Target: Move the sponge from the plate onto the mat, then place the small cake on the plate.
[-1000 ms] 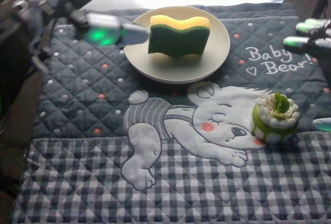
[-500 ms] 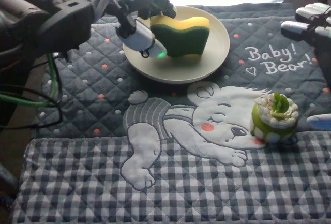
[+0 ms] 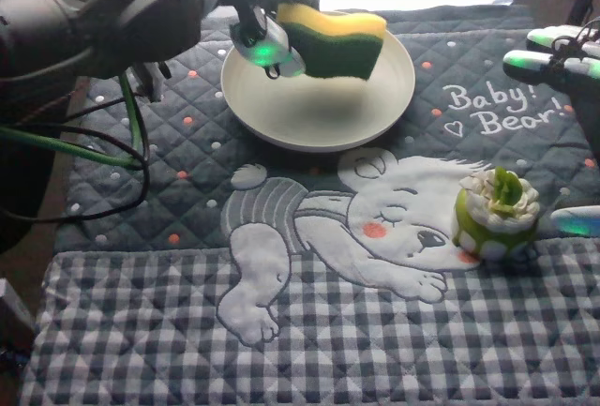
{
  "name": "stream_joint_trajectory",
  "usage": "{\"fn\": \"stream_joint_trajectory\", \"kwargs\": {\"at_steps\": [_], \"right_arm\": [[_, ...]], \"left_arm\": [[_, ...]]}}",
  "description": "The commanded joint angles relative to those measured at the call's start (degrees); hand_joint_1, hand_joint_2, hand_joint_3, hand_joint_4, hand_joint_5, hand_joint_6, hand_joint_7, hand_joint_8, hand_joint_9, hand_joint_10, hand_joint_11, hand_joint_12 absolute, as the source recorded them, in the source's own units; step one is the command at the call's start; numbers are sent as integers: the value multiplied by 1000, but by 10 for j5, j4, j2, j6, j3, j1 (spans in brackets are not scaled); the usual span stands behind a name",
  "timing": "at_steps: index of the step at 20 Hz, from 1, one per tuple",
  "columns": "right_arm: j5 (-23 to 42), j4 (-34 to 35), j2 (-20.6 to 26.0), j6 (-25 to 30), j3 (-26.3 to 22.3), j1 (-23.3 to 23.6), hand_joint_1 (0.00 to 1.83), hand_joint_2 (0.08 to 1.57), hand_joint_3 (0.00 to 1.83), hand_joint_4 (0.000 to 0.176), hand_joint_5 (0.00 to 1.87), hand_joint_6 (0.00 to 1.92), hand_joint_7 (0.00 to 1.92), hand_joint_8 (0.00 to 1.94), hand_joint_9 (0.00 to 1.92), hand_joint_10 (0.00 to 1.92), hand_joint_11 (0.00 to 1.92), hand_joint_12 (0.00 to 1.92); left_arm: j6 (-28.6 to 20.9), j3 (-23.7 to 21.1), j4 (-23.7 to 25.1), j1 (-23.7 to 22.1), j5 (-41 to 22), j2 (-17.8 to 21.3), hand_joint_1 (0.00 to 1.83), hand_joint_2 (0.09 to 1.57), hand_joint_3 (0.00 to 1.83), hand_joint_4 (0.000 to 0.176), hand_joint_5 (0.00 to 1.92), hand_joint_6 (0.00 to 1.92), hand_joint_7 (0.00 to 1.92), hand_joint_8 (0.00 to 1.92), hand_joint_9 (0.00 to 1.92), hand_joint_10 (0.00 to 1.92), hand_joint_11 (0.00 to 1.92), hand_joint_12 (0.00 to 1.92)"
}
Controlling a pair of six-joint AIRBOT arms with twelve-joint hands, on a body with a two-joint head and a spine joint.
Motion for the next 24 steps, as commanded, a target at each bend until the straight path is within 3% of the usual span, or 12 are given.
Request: {"fn": "stream_joint_trajectory", "kwargs": {"at_steps": [1,3,7,9,10,11,13,14,16,18,22,24], "right_arm": [[72,16,0,7,2,5,690,976,7,165,202,5,124,1,109,0,3,3],[72,16,1,11,-2,5,629,989,10,174,197,2,132,3,135,11,0,0],[72,16,11,12,-14,4,755,999,3,129,253,14,163,9,159,10,117,55],[72,13,13,12,-16,4,857,1008,4,81,278,15,166,6,155,6,162,79],[72,11,13,12,-16,4,960,996,0,14,331,10,190,4,165,4,175,91],[72,7,13,13,-16,4,985,993,0,0,347,10,203,6,180,8,194,103],[72,5,13,15,-15,4,948,1041,9,10,367,2,249,5,243,12,246,142],[71,5,13,15,-13,4,932,1095,7,22,384,1,263,2,274,9,278,172],[65,5,9,15,-6,5,943,1159,6,18,417,3,313,4,314,7,304,203],[42,-4,0,15,4,23,897,1198,5,55,426,1,344,6,356,3,309,284],[-17,-52,-24,19,20,66,849,1210,0,0,483,3,394,4,426,2,268,591],[-55,-91,-42,47,38,83,915,1211,1,31,464,0,384,0,465,0,275,759]], "left_arm": [[0,-17,-1,-10,-89,18,1235,1102,0,0,960,916,1070,939,1035,482,677,1102],[0,-78,12,-10,-131,70,1356,1078,0,0,953,895,1092,747,1069,902,843,928],[-2,-239,70,24,-229,213,1255,1048,0,0,1133,613,1154,810,1180,553,834,1339],[-14,-295,95,57,-263,267,1208,1032,0,0,1184,590,1047,995,1022,1258,879,1776],[-20,-312,103,70,-272,284,1198,1032,0,0,1182,612,1015,1219,1020,1568,974,1892],[-27,-341,111,96,-289,312,1260,1078,6,0,1160,416,1004,1230,1033,1370,942,1742],[-35,-382,112,145,-311,345,1280,1027,0,0,1130,643,1283,575,1134,629,871,1246],[-39,-390,116,157,-312,347,1374,1026,0,0,1107,702,1345,273,1067,950,887,1047],[-41,-396,118,177,-309,338,1289,1059,3,0,1259,192,1082,1069,977,1202,786,1598],[-41,-393,103,198,-305,323,1219,1029,0,0,1237,455,1114,874,968,1306,815,1682],[-46,-395,71,234,-321,319,1280,1069,5,0,1102,516,1095,1025,917,930,639,1419],[-63,-396,50,261,-349,320,892,1011,0,0,743,39,883,145,669,345,144,1128]]}}
